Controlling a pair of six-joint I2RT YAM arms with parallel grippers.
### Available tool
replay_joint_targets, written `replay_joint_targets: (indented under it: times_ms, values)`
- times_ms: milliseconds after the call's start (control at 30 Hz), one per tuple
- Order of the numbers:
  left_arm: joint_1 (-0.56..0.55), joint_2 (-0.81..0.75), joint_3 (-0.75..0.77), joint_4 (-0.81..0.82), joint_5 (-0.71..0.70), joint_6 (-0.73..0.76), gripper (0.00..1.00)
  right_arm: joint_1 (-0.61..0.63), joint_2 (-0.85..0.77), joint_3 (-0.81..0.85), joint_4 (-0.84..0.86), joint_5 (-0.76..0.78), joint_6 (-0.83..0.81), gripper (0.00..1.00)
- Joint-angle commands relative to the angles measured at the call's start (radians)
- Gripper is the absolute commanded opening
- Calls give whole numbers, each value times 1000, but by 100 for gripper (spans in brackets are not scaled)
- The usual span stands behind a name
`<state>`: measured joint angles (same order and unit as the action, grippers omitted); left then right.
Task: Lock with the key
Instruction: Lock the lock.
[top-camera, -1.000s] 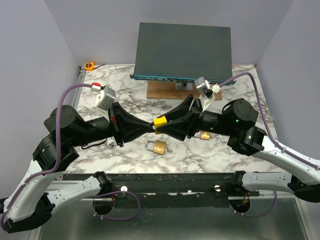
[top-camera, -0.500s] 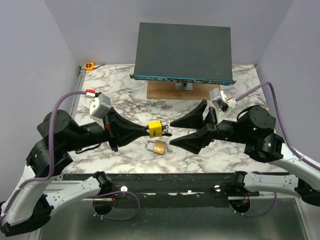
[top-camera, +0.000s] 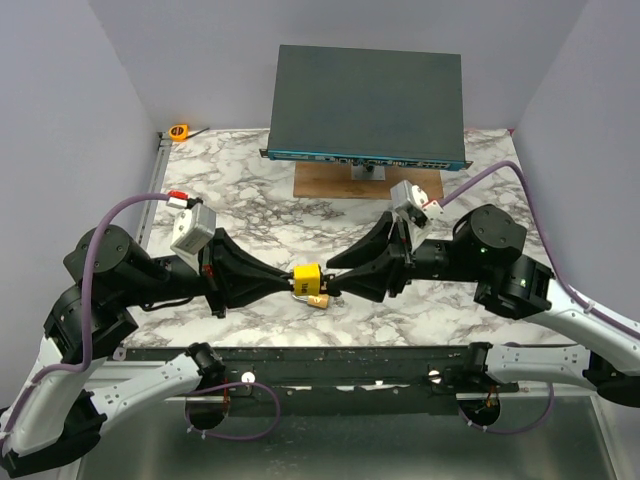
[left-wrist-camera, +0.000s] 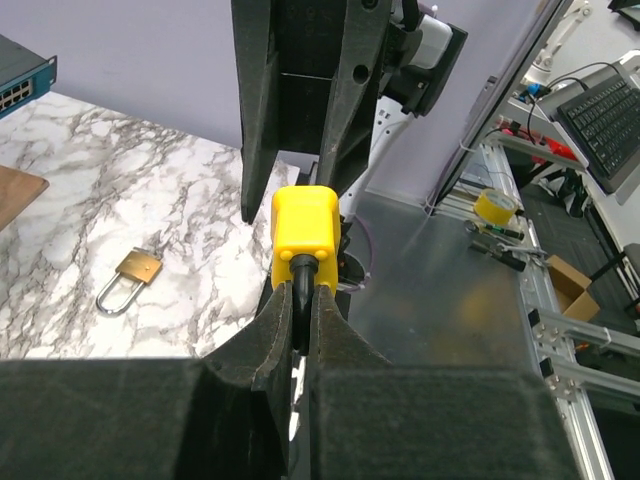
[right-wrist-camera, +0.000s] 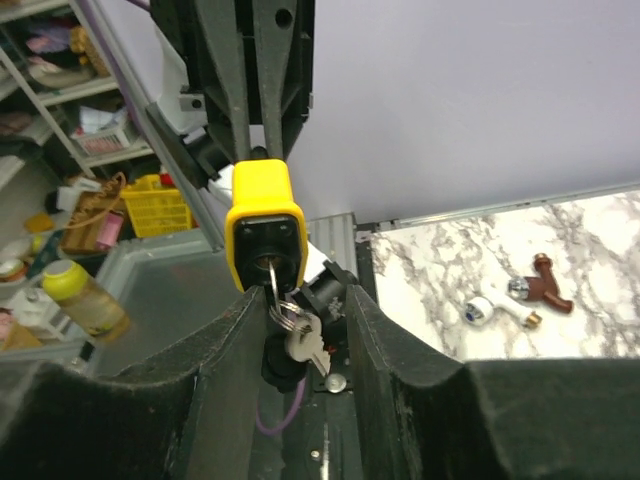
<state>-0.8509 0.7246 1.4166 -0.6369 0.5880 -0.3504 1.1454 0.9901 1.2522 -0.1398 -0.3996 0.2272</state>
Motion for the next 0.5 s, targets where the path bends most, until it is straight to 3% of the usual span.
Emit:
replay_joint_targets:
  times_ms: [0, 467]
  values:
    - [6, -4, 24, 28, 45, 16, 0, 5, -4, 33, -10, -65, -4, 33]
    - [6, 12, 25, 39, 51, 2, 0, 5, 2, 6, 43, -130, 21, 22]
